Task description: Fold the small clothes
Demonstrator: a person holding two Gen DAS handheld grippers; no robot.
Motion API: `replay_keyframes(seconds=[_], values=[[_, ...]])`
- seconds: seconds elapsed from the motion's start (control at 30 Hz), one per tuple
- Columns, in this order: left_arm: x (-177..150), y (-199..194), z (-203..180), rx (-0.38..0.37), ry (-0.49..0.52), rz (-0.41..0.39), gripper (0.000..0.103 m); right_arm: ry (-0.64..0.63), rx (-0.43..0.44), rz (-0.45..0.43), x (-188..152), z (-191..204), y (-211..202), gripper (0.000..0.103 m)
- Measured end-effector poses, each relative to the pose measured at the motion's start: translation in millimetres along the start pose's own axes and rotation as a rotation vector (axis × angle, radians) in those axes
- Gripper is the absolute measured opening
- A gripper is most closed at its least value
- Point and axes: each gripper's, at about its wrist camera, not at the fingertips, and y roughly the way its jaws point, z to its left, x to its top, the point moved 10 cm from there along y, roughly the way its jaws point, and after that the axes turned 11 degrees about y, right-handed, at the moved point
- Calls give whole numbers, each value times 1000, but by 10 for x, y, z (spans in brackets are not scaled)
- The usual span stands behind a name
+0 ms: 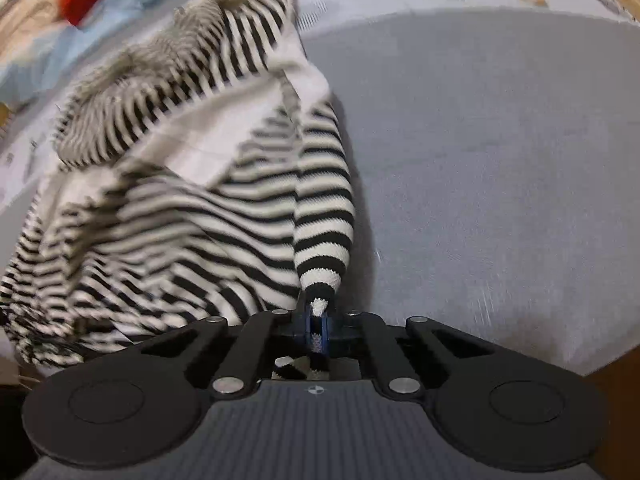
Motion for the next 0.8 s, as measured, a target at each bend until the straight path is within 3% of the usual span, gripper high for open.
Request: replay_keyframes(seconds=[0.37,0.63,0.8], values=[[-42,-1061,-175,-101,62,-197,3,108,317,-250,229,28,-1107,3],[-412,-2021,-300,-296,11,-335,3,85,404,-369,-33,-54,-2163,2],[-243,-1933,-288,-326,-48,-360,3,101,420,-403,-81,-192,-2444,2]])
